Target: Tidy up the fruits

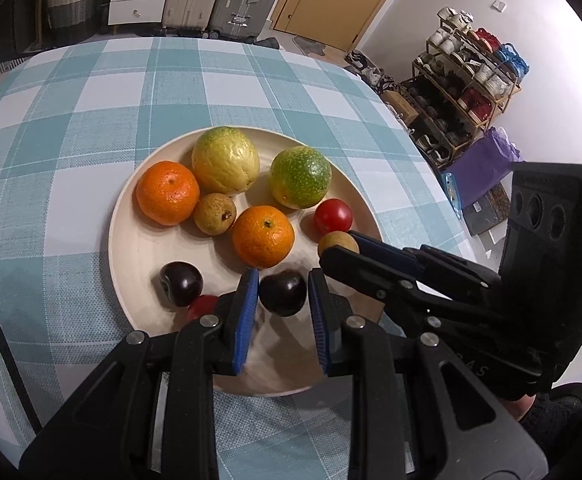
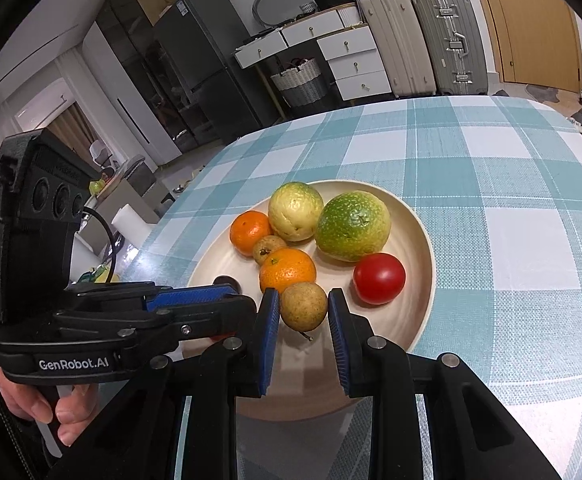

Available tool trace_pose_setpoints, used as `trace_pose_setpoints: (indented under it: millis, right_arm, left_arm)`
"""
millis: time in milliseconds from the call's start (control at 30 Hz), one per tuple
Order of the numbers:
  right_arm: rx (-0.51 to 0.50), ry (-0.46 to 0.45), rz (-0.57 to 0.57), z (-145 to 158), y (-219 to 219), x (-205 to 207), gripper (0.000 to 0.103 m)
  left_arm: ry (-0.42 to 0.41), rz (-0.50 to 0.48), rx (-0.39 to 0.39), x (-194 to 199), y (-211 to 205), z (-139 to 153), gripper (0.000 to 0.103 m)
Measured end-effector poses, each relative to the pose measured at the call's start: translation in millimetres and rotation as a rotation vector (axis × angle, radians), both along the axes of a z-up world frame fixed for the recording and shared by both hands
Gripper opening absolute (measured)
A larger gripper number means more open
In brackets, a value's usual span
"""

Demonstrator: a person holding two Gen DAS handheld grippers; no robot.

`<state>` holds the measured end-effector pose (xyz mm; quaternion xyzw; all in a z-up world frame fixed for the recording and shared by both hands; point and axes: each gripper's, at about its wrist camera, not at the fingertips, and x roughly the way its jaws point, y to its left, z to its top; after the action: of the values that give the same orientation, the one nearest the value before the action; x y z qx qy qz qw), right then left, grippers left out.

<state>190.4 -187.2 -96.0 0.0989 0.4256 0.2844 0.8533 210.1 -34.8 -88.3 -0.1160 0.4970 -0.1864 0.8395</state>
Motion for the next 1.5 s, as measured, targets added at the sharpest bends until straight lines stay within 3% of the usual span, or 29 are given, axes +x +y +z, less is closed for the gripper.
trace_pose_setpoints:
  millis: [133,200,267,367,900,1000,1233,1333,1500]
  right_arm:
    - [0.016,0.0,-0.005,0.2,-2.2,0.7,0.029]
    - [0.027,-0.007,-0.019,2.0,-6.0,-0.7,0.042]
    - [0.039,-0.016,-0.025,4.5,-9.1,-2.4,0.048]
    - [0.041,-0.033,-0.046,10.1,-14.4,-6.0,0.049]
    - [0.064,-0.132,-0.141,41.6,-41.3,-40.7,0.068]
    - [0.067,-0.156,-0.147,47.9,-42.4,-48.5,0.071]
    - [0.075,-0.224,-0.157,64.1,-42.4,-69.4,0.081]
    - [0.079,-0.26,-0.161,72.4,-42.7,-78.3,0.086]
    - [0.09,-0.325,-0.184,84.1,-44.2,-93.7,0.097]
  left_arm:
    - [-0.009,0.008,-0.02,0.0,3.7,3.9,0.023]
    - [-0.015,0.008,-0.02,-1.2,4.7,6.2,0.029]
    - [-0.02,0.016,-0.023,-3.5,6.3,8.6,0.042]
    - [-0.035,0.033,-0.04,-8.2,9.8,15.0,0.049]
    - [-0.15,0.082,-0.047,-48.6,26.6,58.7,0.056]
    - [-0.18,0.102,-0.021,-59.4,28.2,65.5,0.057]
    - [-0.254,0.171,0.063,-82.7,31.4,79.5,0.07]
    - [-0.296,0.202,0.104,-91.4,31.5,86.3,0.082]
    - [-0.365,0.232,0.158,-104.9,29.3,97.8,0.084]
